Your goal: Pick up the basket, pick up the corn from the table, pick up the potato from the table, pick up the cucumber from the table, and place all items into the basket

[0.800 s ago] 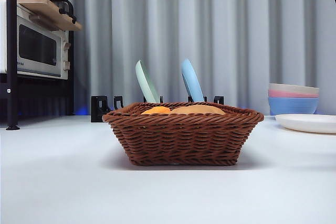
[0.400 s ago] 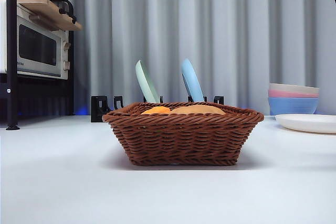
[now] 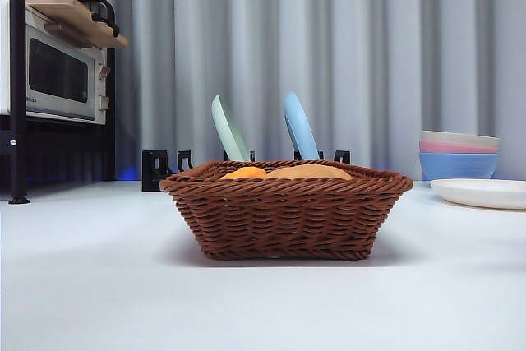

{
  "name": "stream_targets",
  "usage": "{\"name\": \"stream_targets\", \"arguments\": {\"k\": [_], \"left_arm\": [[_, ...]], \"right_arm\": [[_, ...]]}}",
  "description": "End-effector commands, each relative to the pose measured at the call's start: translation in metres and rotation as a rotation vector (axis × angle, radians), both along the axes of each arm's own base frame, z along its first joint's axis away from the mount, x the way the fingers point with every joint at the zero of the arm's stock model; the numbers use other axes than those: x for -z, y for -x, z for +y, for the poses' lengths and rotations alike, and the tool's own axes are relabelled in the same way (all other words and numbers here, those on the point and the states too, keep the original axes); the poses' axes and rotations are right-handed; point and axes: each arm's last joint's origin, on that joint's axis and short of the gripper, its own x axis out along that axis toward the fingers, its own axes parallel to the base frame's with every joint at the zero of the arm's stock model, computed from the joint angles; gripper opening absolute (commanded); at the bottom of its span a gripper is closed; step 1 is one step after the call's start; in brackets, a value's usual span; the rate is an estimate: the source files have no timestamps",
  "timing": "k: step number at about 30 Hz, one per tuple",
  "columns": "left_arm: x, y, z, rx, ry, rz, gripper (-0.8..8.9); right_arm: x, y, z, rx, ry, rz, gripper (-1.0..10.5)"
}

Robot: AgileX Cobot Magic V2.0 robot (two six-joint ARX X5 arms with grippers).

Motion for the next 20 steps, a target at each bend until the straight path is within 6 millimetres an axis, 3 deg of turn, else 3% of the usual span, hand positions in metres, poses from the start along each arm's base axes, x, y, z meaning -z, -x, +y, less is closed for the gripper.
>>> {"name": "stream_targets", "arguments": {"k": [1,5,12,20], "left_arm": [[0.005,-0.001,0.0,-0.004,-0.004,0.012,-0.03],[0.005,-0.001,0.0,-0.004,-0.004,0.011,-0.03],[0.005,-0.001,0.0,-0.004,-0.004,0.011,-0.03],[0.005,-0.001,0.0,-0.004,-0.004,0.012,-0.03]], "right_arm": [[0.013,0.004,-0.004,-0.052,0.059,-0.11,0.0],[0.041,0.012,-0.013,-0.011,0.04,-0.22,0.0],[0.1,0.014,-0.023,0.091,0.042,-0.182,0.0],[0.137,0.016,-0.024,0.096,0.044,-0.158,0.0]]}}
